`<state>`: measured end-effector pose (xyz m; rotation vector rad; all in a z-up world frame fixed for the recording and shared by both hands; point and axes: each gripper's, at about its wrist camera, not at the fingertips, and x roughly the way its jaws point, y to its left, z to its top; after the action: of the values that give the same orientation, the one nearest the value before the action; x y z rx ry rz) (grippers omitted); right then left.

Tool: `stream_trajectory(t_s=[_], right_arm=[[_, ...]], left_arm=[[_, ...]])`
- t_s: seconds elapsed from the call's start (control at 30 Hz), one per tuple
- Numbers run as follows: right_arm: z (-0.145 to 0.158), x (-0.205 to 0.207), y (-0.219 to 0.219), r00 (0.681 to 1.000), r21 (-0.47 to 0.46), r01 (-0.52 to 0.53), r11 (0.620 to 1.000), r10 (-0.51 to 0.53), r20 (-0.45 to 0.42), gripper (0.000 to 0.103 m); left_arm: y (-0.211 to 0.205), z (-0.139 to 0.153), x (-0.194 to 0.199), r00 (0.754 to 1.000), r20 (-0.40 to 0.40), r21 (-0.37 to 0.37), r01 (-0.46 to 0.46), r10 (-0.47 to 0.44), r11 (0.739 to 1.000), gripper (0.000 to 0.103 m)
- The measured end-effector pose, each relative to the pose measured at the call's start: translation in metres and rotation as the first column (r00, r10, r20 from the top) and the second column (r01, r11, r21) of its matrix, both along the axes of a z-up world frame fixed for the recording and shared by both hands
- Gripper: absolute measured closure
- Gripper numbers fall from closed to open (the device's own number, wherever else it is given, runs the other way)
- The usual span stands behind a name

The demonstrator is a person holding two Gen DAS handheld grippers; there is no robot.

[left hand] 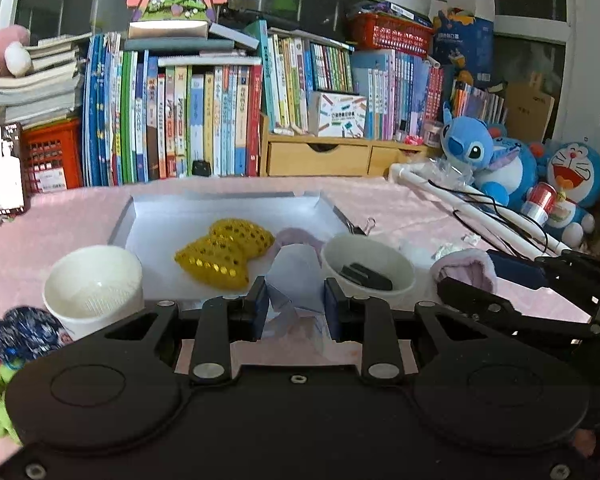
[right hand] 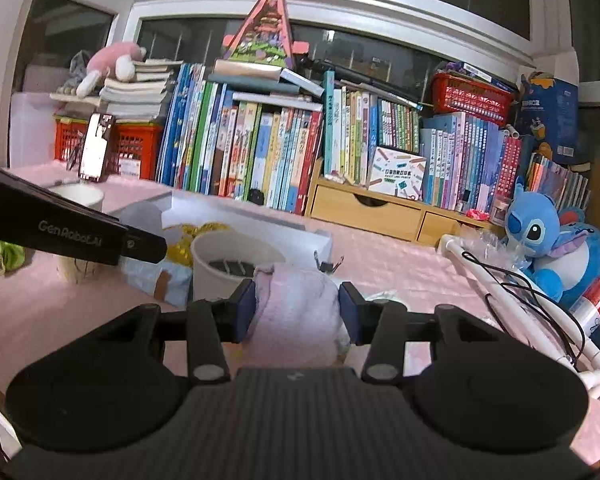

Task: Organize soft objects
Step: 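Grasp the white tissue with the left tool while the right tool grasps the pink sock, then carry the tissue with the left tool while the right tool carries the sock into the tray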

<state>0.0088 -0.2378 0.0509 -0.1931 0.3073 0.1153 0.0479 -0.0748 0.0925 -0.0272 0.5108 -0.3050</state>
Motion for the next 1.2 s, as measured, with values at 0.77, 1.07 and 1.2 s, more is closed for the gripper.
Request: stream_trajectory(t_s=[0.77,1.07,1.2], right_arm=[[0.048,0.055,-0.023,0.999,0.222,-0.012,0.975,0.021,-0.040,0.053],[0.058,0.085,-0.019,0.994,0.253,-0.038,0.967,0.062,-0.088,0.053],[0.064,0.103,-0.017,0.991,0.255,-0.045,0.966,0.075,-0.110,0.053]], left_arm=[[0.025,0.059,0.063,0.997,0.029,0.051,-0.072,0.071,0.996,0.076],[0.036,0.059,0.100,0.995,-0.045,0.056,-0.091,0.093,0.994,0.076],[0.043,0.059,0.126,0.988,-0.111,0.059,-0.100,0.107,0.993,0.076]])
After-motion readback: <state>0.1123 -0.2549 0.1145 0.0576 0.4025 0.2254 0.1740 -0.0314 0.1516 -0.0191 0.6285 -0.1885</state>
